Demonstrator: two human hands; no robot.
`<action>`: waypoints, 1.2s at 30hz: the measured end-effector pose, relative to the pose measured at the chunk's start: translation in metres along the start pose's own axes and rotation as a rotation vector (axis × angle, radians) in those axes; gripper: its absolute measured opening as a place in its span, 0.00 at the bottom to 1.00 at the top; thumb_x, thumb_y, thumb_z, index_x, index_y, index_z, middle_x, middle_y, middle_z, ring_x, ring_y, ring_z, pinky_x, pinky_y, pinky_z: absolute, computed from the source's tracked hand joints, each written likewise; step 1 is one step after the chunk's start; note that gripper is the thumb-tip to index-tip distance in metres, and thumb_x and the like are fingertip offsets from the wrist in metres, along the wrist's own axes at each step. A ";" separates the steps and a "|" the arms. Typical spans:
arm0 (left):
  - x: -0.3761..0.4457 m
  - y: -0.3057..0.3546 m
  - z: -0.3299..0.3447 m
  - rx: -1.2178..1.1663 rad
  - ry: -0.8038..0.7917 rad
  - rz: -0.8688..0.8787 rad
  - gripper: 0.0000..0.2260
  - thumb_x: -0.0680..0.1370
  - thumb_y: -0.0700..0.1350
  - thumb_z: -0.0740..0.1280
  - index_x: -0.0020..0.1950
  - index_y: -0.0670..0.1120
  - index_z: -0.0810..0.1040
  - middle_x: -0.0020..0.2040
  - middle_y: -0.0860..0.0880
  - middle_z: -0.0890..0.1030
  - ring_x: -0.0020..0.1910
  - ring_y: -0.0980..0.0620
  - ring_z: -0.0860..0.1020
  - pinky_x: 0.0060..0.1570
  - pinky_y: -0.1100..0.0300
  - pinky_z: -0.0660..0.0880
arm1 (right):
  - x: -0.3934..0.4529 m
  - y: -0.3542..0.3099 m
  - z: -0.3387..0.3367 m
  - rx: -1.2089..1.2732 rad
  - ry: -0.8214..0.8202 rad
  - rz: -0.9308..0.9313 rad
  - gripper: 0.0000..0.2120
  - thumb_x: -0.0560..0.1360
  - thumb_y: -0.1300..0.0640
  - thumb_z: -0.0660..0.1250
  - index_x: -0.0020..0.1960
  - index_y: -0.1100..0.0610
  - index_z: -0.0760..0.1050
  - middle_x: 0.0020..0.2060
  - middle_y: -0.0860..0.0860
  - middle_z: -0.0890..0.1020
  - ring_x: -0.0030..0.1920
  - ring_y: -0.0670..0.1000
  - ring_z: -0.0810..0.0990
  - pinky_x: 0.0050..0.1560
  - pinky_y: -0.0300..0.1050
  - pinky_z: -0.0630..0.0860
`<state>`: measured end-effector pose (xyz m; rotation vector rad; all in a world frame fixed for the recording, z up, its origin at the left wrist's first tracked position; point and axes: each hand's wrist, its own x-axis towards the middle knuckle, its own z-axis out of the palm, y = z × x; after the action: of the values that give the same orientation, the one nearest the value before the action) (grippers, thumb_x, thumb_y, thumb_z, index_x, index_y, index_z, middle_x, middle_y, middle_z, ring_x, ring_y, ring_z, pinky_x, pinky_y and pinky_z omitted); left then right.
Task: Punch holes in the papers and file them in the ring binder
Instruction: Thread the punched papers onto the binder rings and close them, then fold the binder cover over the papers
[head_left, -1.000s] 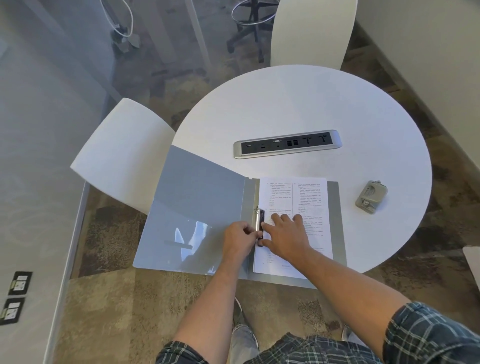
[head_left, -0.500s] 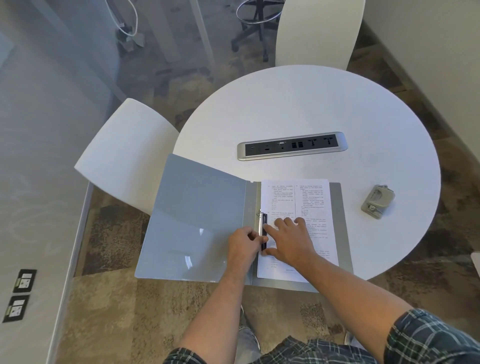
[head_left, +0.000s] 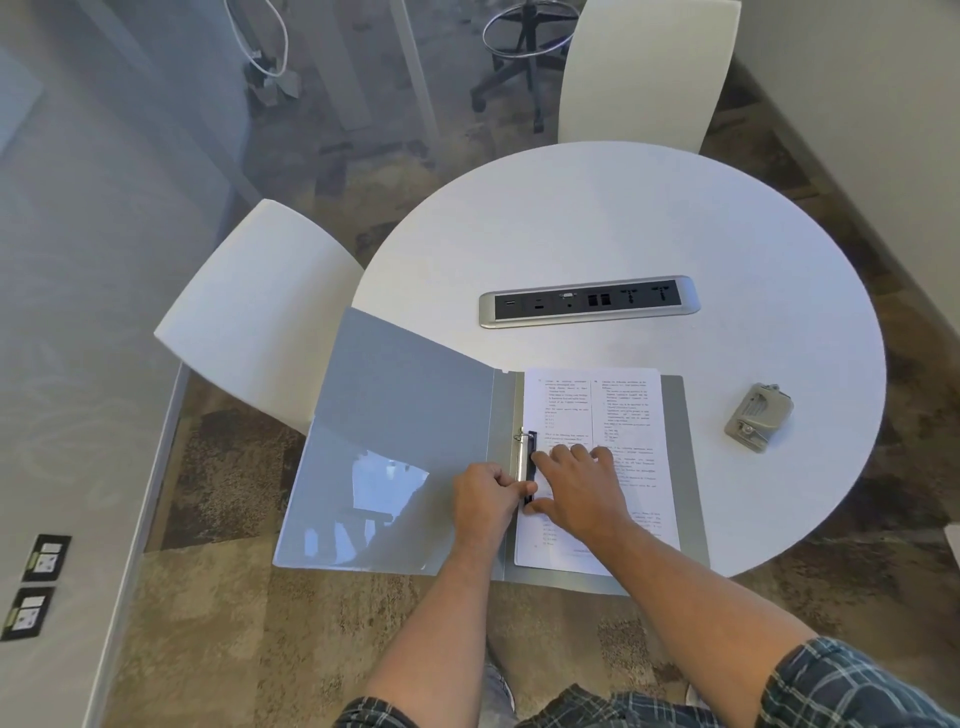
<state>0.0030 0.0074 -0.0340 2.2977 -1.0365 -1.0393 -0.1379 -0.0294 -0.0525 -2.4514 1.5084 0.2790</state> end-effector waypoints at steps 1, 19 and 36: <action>0.000 0.000 0.000 -0.001 -0.003 -0.008 0.17 0.68 0.50 0.82 0.36 0.39 0.80 0.34 0.45 0.83 0.28 0.53 0.74 0.29 0.54 0.75 | 0.000 0.000 0.000 0.002 -0.003 0.001 0.36 0.74 0.28 0.64 0.74 0.49 0.68 0.66 0.51 0.78 0.66 0.56 0.76 0.65 0.58 0.67; 0.000 0.016 -0.004 0.125 -0.036 -0.047 0.15 0.68 0.50 0.82 0.35 0.44 0.79 0.32 0.50 0.81 0.28 0.54 0.75 0.26 0.62 0.68 | 0.006 -0.002 0.002 -0.053 -0.044 0.011 0.35 0.79 0.35 0.64 0.80 0.50 0.60 0.67 0.52 0.78 0.64 0.57 0.78 0.62 0.58 0.69; -0.007 0.025 -0.223 0.227 0.106 -0.145 0.39 0.71 0.72 0.67 0.70 0.44 0.74 0.66 0.43 0.79 0.60 0.40 0.78 0.62 0.45 0.72 | 0.005 0.015 -0.021 0.042 -0.136 -0.035 0.34 0.80 0.42 0.66 0.81 0.46 0.57 0.68 0.49 0.79 0.67 0.55 0.77 0.68 0.58 0.66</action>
<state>0.1599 0.0111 0.1268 2.6137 -1.0028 -0.8796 -0.1484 -0.0461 -0.0356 -2.3720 1.3994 0.3943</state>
